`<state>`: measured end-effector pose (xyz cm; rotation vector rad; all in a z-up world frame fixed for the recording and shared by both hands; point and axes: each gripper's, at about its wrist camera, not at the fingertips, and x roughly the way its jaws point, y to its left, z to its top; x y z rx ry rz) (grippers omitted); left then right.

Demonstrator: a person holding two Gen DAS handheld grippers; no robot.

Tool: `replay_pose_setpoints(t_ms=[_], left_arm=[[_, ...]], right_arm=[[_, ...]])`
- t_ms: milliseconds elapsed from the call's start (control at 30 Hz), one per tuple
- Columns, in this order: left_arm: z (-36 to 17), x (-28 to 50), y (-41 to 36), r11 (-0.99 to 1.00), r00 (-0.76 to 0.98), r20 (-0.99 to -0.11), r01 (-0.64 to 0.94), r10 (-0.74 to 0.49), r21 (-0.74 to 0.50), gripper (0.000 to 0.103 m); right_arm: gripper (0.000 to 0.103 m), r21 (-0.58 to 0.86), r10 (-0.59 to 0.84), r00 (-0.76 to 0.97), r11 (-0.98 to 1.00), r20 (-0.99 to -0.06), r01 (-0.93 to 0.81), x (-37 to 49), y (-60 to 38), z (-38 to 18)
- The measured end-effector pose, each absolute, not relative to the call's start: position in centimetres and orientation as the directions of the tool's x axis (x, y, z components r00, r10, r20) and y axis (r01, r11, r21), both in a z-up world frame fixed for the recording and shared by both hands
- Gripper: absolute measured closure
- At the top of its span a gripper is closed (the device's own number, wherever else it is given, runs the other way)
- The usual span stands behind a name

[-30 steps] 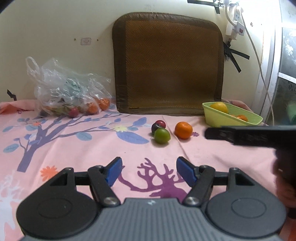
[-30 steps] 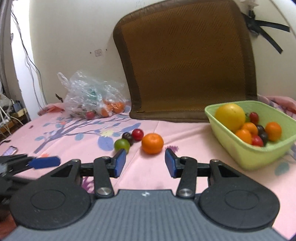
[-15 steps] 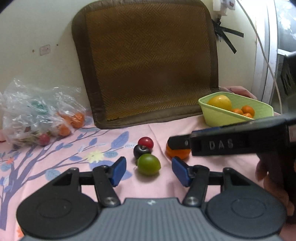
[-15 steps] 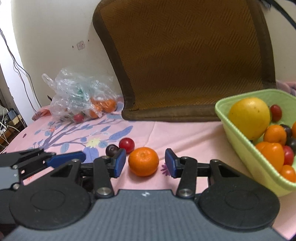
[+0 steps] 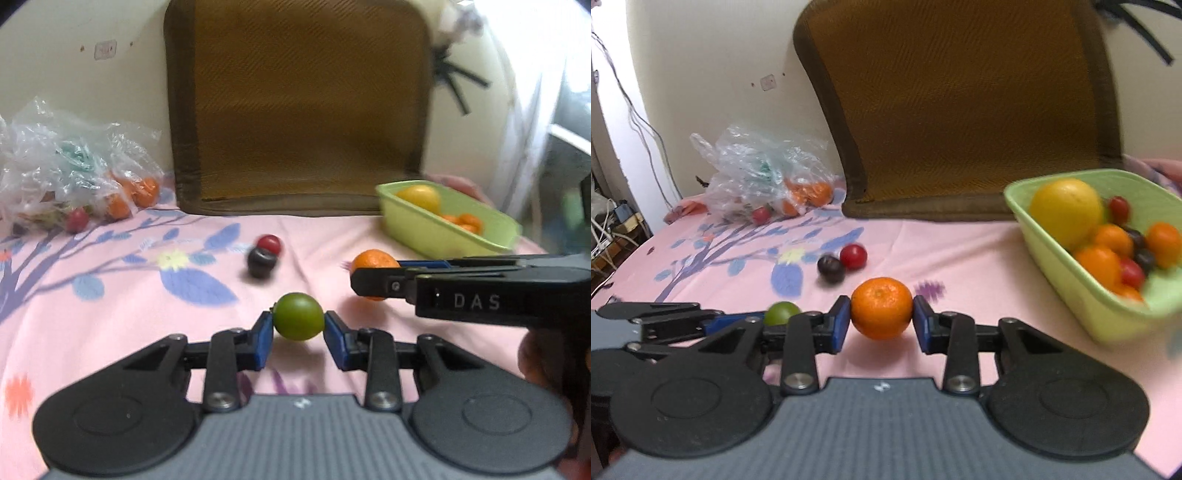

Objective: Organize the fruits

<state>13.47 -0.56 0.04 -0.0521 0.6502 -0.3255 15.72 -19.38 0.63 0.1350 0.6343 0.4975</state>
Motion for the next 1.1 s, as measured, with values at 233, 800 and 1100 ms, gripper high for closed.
replay_pose_setpoints(t_ms=[233,800,1100], left_arm=[[0.6,7.0,-2.4,0.899,0.730,-0.537,0.412,-0.422,-0.147,0.072],[-0.9,6.3,-3.6,0.911,0.717,-0.581,0.398,-0.384,-0.111,0.071],[-0.9,6.3,-3.7,0.913,0.722,-0.580,0.395,-0.377,-0.101,0.071]], right_arm=[[0.064,0.197,0.438,0.746,0.897,-0.501,-0.395,7.7,-22.0,0.5],[0.054,0.109,0.368,0.783,0.925,-0.502,-0.365,5.2,-21.7,-1.1],[0.046,0.109,0.372,0.790,0.923,-0.488,-0.368,4.9,-21.8,-1.1]])
